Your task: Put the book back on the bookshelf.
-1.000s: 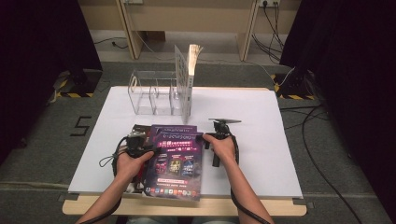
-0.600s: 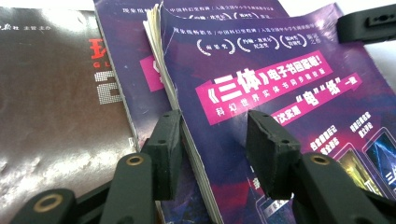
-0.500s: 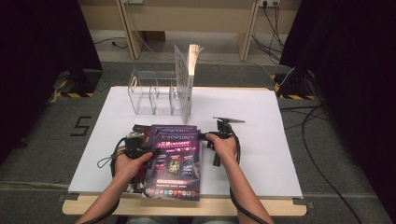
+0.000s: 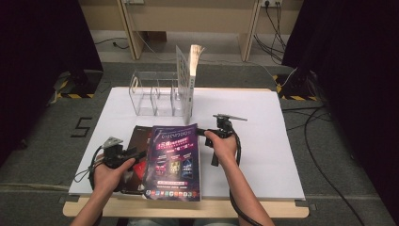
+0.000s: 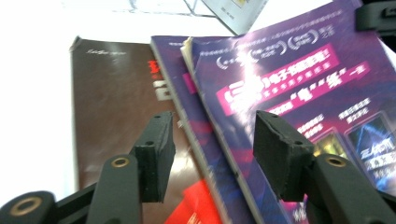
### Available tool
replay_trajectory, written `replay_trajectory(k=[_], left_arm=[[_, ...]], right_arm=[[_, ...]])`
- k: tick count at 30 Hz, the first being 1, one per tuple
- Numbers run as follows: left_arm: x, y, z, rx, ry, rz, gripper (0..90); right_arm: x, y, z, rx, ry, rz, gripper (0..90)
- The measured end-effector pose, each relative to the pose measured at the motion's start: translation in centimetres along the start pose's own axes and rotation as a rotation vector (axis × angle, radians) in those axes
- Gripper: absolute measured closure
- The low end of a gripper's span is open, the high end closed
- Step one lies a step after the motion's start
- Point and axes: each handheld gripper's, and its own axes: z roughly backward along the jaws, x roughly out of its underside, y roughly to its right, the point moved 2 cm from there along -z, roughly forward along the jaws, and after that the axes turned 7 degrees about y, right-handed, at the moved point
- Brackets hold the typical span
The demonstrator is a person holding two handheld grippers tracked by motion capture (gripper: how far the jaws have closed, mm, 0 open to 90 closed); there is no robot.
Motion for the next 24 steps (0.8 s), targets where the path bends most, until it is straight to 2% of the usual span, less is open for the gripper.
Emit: replay_trajectory(k=[5, 10, 14, 19, 24], left_arm=[[0.9, -0.7, 1.2, -0.02, 0.037, 0.024, 42.0], [1.5, -0.8, 1.5, -0.029, 0.056, 0.044, 39.7], [1.9, -0.9, 1.7, -0.031, 0.074, 0.044, 39.5], [2.2, -1.3, 1.9, -0.039, 0.095, 0.053, 39.7], [2.4, -1.4, 2.0, -0.041, 0.11, 0.054, 40.0]], right_arm=[[-0.5, -2.5, 1.1, -0.018, 0.064, 0.089, 83.7], [-0.8, -5.0, 2.2, -0.035, 0.121, 0.184, 83.7], [-0.9, -6.8, 3.1, -0.045, 0.178, 0.251, 83.7], [-1.1, -8.5, 3.9, -0.055, 0.232, 0.308, 83.7], [-1.5, -9.6, 4.4, -0.059, 0.291, 0.335, 83.7]])
